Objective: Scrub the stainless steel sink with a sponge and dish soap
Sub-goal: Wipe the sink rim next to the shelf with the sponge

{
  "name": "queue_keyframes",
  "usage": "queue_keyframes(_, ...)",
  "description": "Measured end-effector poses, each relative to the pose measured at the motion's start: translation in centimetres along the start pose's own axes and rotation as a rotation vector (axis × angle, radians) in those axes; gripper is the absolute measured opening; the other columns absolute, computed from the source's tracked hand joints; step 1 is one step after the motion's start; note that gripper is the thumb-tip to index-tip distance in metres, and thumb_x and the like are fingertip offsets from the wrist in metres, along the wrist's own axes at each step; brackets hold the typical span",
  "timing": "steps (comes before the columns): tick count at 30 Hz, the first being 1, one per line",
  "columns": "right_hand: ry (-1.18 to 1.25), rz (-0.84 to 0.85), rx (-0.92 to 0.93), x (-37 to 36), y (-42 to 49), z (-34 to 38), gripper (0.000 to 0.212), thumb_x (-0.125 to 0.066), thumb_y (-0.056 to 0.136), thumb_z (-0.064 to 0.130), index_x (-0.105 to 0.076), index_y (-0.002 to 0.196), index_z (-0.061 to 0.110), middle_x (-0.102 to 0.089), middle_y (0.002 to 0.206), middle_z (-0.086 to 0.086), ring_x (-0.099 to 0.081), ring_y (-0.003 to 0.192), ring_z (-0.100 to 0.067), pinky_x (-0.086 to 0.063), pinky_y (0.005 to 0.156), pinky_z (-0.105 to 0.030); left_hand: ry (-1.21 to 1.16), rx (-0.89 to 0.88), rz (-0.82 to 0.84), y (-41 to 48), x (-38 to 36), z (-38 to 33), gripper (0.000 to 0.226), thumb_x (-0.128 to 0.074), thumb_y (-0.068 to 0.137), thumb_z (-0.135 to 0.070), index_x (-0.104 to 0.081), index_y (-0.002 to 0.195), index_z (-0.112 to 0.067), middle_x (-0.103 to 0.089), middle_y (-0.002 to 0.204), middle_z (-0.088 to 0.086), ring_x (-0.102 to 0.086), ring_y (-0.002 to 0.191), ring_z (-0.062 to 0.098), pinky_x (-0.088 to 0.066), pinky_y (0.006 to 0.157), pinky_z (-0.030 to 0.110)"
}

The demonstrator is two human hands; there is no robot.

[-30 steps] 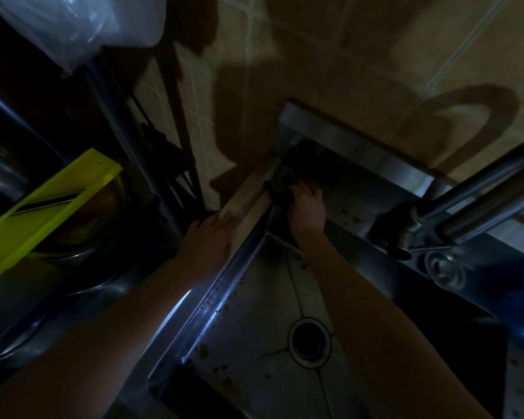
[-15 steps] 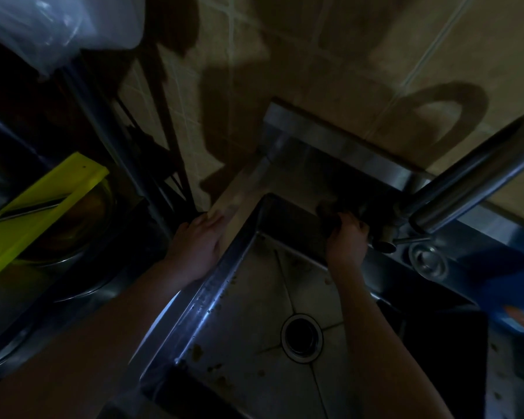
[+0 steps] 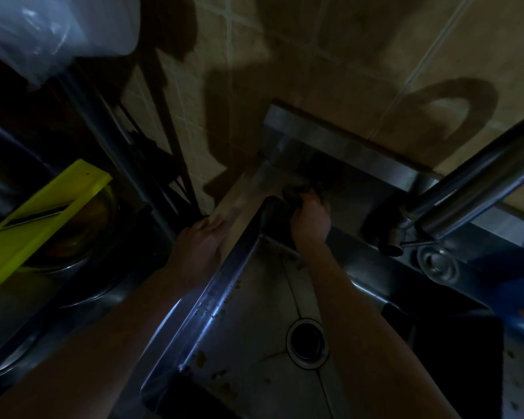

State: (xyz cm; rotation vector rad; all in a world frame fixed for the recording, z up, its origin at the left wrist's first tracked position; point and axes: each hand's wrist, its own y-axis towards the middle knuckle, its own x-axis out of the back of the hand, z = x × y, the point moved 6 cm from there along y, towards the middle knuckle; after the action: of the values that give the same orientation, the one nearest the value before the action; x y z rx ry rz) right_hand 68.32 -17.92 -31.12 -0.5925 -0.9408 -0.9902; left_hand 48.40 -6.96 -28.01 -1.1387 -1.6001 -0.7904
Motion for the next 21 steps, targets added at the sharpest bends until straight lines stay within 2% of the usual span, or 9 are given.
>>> queue_keyframes(4,0.027,0.053,0.075,-0.7,0.2,1.3,0.038,-0.043,0.091,0.005,-0.058,0.125,0.013,-0.047,0.144,-0.003,-0.035,0.135,-0.032,-0.041,0.103,-0.038,-0.001,0.008,-0.013,0.3,0.7,-0.4,0.053,-0.065,0.056,0.008,-0.061,0.106,-0.008,-0.066,0.087,0.015,-0.063,0.072,0.039,-0.056,0.055,0.040)
queue_keyframes(6,0.053,0.076,0.098,-0.5,0.1,0.9,0.040,-0.043,0.092,0.006,-0.057,0.128,0.017,-0.044,0.147,0.001,-0.031,0.138,-0.028,-0.040,0.104,-0.037,0.015,0.009,-0.023,0.3,0.8,-0.6,0.057,-0.065,0.053,0.009,-0.062,0.107,-0.008,-0.067,0.085,0.016,-0.064,0.069,0.039,-0.055,0.050,0.037)
queue_keyframes(9,0.052,0.063,0.056,0.6,-0.3,-0.8,0.040,-0.043,0.091,0.007,-0.058,0.127,0.018,-0.043,0.147,0.002,-0.031,0.139,-0.025,-0.040,0.104,-0.036,0.019,-0.006,-0.045,0.1,0.6,-0.5,0.068,-0.067,0.054,0.010,-0.058,0.120,-0.005,-0.069,0.098,0.017,-0.065,0.079,0.040,-0.057,0.055,0.042)
queue_keyframes(11,0.076,0.023,-0.013,1.6,-0.8,-2.2,0.040,-0.044,0.089,0.006,-0.058,0.125,0.017,-0.043,0.147,0.000,-0.035,0.137,-0.027,-0.041,0.106,-0.040,0.018,-0.007,-0.053,0.1,0.4,-0.4,0.071,-0.068,0.054,0.009,-0.056,0.122,-0.005,-0.068,0.099,0.018,-0.064,0.081,0.040,-0.057,0.056,0.043)
queue_keyframes(15,0.038,-0.032,-0.157,3.7,-2.3,-6.0,0.038,-0.048,0.090,0.009,-0.055,0.126,0.020,-0.041,0.148,0.001,-0.041,0.133,-0.028,-0.045,0.100,-0.050,0.016,0.013,-0.043,0.1,0.0,-0.2,0.064,-0.063,0.060,0.007,-0.054,0.121,-0.009,-0.066,0.106,0.015,-0.062,0.088,0.040,-0.056,0.060,0.043)
queue_keyframes(21,-0.025,-0.071,-0.217,4.2,-2.5,-7.0,0.042,-0.049,0.089,0.004,-0.054,0.128,0.016,-0.042,0.146,-0.003,-0.041,0.131,-0.031,-0.044,0.098,-0.048,-0.015,0.057,-0.040,-0.1,-0.5,-0.1,0.060,-0.065,0.068,0.001,-0.052,0.126,-0.010,-0.062,0.121,0.011,-0.055,0.109,0.038,-0.054,0.078,0.046)
